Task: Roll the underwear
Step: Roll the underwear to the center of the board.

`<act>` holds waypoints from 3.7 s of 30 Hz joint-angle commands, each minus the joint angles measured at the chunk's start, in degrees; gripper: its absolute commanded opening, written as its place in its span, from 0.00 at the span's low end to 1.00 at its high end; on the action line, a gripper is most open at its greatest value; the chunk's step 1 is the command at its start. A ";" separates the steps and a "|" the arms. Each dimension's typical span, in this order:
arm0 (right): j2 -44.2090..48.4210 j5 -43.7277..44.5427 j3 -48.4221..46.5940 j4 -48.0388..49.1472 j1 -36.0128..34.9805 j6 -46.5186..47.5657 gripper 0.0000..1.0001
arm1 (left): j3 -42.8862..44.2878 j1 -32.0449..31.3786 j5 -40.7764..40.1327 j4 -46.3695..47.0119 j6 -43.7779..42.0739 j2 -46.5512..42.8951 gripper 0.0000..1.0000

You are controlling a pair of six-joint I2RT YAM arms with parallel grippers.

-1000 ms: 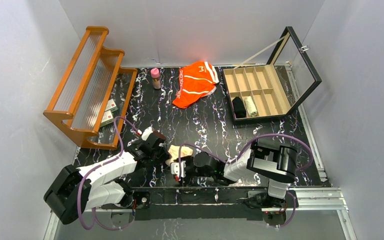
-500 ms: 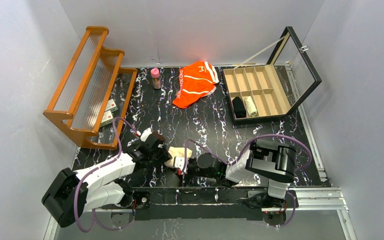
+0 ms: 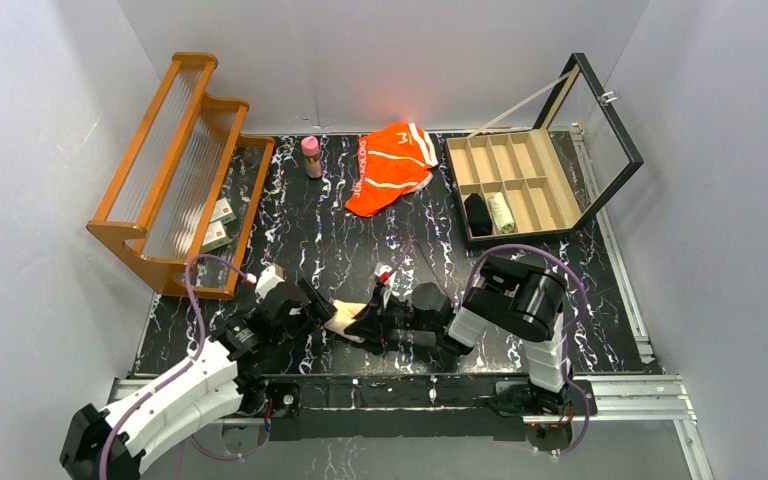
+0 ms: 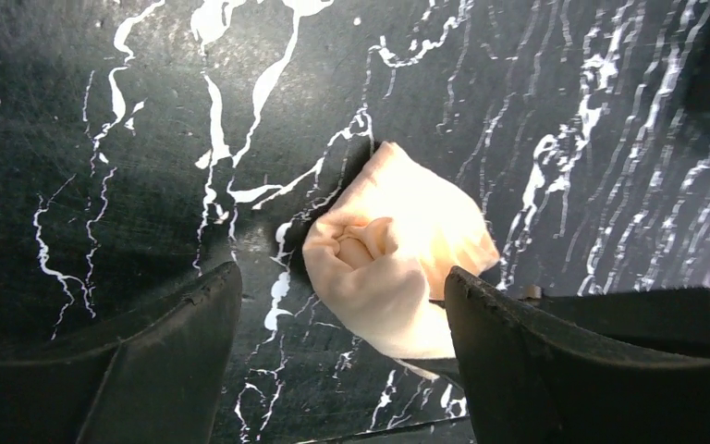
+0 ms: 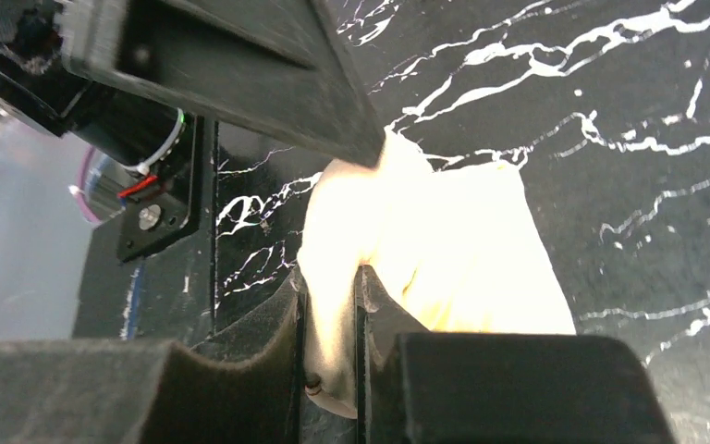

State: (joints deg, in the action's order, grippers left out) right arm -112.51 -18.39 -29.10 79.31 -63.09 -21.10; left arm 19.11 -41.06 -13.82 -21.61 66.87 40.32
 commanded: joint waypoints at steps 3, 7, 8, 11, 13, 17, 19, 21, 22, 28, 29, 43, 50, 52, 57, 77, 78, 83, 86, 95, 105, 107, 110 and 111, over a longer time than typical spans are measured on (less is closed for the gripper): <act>-2.60 -0.32 4.23 1.82 4.79 -15.41 0.13 | -2.41 -0.01 -1.30 0.81 -0.74 -7.01 0.79; -3.09 1.19 4.25 -0.59 6.09 -18.59 0.16 | -4.33 -0.02 3.30 8.09 -3.24 -6.52 0.80; -3.44 1.27 4.23 -1.01 6.60 -19.45 0.16 | -4.66 -0.07 4.50 9.47 -3.89 -5.56 0.80; -4.67 1.13 4.85 0.50 7.73 -21.78 0.16 | -4.62 -0.05 6.51 12.73 -5.09 -2.02 0.79; -5.26 1.05 5.14 1.11 8.31 -23.05 0.16 | -4.61 -0.03 6.61 14.06 -5.13 0.49 0.79; -5.95 0.64 5.13 1.31 9.00 -24.05 0.20 | -5.97 -0.04 6.07 17.97 -2.41 4.66 0.79; -5.85 0.62 5.19 1.08 9.12 -24.23 0.22 | -7.65 -0.07 5.99 21.04 -0.77 6.69 0.79; -5.73 0.76 5.39 1.07 9.32 -24.41 0.24 | -8.98 -0.03 5.65 24.55 0.70 8.97 0.78; -5.55 0.89 5.52 1.03 9.30 -24.49 0.25 | -9.35 -0.07 5.49 25.85 0.98 10.09 0.78; -5.08 0.07 5.81 1.34 10.24 -25.10 0.37 | -9.53 -0.12 4.58 26.22 0.55 15.79 0.57; -4.81 -0.19 5.75 1.25 10.34 -24.94 0.40 | -9.65 -0.16 4.59 26.11 0.40 16.74 0.52; 16.20 4.09 1.34 -27.11 9.56 -1.26 0.75 | -4.07 -0.20 3.72 16.82 -5.13 24.26 0.41; 28.08 10.67 0.43 -38.69 4.41 25.06 0.71 | 0.21 -0.23 5.06 13.90 -4.99 27.71 0.41; 28.46 11.19 0.31 -37.98 0.44 38.44 0.68 | 1.62 -0.18 5.10 12.22 -4.61 28.19 0.41; 23.82 12.68 -2.33 -38.08 -2.82 44.33 0.66 | 2.71 -0.18 5.10 10.56 -4.77 27.94 0.41; 17.93 22.15 3.88 -36.73 -5.80 37.49 0.16 | 3.57 -0.16 3.43 6.56 -3.58 21.43 0.64; 18.32 18.08 4.30 -35.82 -4.59 34.45 0.15 | 3.50 -0.16 3.32 6.89 -3.42 20.38 0.67; 15.45 1.77 3.90 -29.70 1.57 18.16 0.13 | 2.51 -0.11 4.58 11.05 -3.76 15.05 0.77; 12.22 -2.53 5.28 -22.04 5.27 7.53 0.12 | 1.12 -0.08 5.34 13.47 -3.26 12.39 0.79; 3.73 -11.59 6.90 -7.38 12.20 -11.69 0.14 | -2.46 -0.14 8.95 23.53 -1.99 14.79 0.81; -3.20 -17.49 5.55 -0.17 16.79 -22.14 0.17 | -2.36 -0.21 7.14 29.54 -1.36 22.33 0.74; -3.79 -18.22 5.03 -0.13 17.01 -22.69 0.17 | -2.69 -0.21 7.05 30.41 -1.07 23.91 0.68; -3.72 -19.08 3.90 -2.19 17.04 -22.09 0.19 | -2.85 -0.34 6.86 31.49 -0.91 25.99 0.55; -3.46 -19.05 3.62 -3.13 17.04 -21.65 0.20 | -2.73 -0.33 6.62 31.45 -0.98 26.71 0.53</act>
State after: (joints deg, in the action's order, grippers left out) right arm -114.28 -34.37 -25.32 82.91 -45.89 -42.57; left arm 17.58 -41.10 -5.13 12.10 66.48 64.16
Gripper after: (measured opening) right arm 0.262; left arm 0.572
